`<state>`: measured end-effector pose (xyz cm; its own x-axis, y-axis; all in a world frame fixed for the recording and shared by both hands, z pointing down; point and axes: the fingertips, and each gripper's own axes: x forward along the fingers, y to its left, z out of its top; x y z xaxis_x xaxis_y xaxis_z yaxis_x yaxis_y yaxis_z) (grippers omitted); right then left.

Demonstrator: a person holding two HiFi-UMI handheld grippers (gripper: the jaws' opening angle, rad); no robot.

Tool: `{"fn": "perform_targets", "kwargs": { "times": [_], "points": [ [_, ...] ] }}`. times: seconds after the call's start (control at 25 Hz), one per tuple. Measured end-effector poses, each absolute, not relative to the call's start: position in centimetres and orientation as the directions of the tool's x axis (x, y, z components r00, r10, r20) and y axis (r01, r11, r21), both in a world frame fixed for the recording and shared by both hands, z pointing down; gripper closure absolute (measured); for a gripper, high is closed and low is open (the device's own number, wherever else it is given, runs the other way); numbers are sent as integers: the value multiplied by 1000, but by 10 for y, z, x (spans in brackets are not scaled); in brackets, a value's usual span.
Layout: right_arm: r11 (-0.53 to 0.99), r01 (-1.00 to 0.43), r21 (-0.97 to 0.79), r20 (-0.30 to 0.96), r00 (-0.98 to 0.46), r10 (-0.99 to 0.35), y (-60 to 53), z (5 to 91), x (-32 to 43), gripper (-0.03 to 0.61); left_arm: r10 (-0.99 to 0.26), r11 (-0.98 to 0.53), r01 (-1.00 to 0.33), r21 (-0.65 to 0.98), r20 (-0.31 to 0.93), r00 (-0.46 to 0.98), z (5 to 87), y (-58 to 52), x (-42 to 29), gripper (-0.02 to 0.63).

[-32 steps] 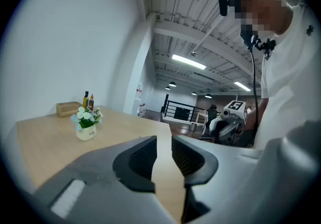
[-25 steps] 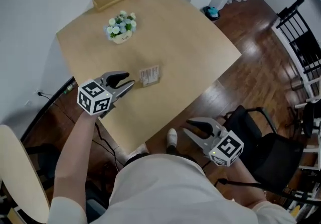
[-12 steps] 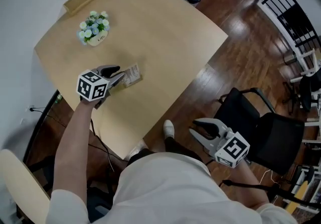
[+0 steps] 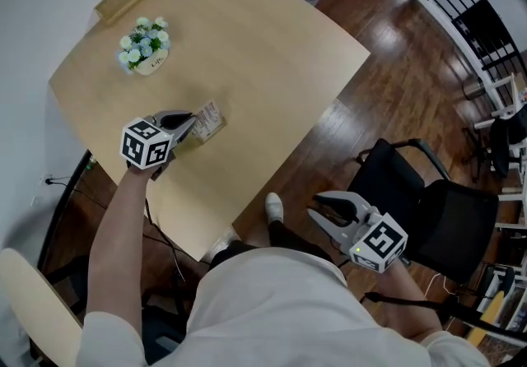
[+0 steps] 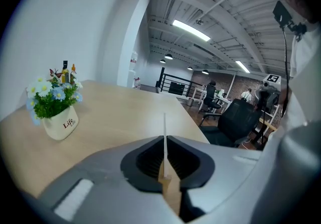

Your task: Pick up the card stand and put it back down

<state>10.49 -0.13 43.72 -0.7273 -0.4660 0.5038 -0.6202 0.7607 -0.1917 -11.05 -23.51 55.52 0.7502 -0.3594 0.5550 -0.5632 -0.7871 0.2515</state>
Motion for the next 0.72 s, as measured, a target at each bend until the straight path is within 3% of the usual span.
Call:
{"fn": "perform_targets", "kwargs": {
  "times": [0.72],
  "points": [
    [787,-582,-204,483,-759,-436,-8,438,95,486,-406,-795,-564,223,495,768,508,-238,-122,597]
  ]
}}
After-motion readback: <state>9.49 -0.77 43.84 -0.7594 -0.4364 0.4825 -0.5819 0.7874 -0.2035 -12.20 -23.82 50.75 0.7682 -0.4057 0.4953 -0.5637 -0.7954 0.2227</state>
